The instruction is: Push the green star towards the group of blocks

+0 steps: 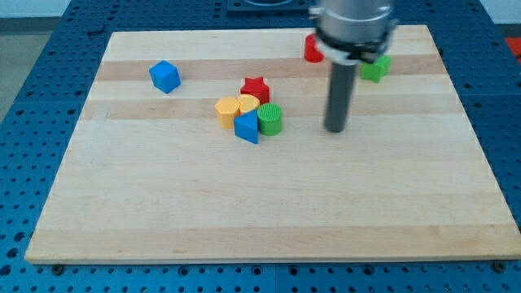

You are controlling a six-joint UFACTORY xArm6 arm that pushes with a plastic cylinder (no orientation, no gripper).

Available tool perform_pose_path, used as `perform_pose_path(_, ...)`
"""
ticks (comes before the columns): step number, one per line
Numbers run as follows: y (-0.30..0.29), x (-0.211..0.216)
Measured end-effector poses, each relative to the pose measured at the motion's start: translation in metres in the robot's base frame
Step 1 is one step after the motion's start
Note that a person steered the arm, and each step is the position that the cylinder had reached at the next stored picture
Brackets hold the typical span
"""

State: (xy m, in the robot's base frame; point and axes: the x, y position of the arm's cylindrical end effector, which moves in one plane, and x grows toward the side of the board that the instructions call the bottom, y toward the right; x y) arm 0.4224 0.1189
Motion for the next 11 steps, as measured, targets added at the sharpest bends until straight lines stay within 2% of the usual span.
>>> perform_pose_path(1, 0.058, -0.041)
perform_pose_path(2, 0.09, -0.09)
perform_pose_path(4, 0.093, -0.131)
perform_pose_path(7, 0.067, -0.129)
perform_pose_path(11, -0.058, -0.055)
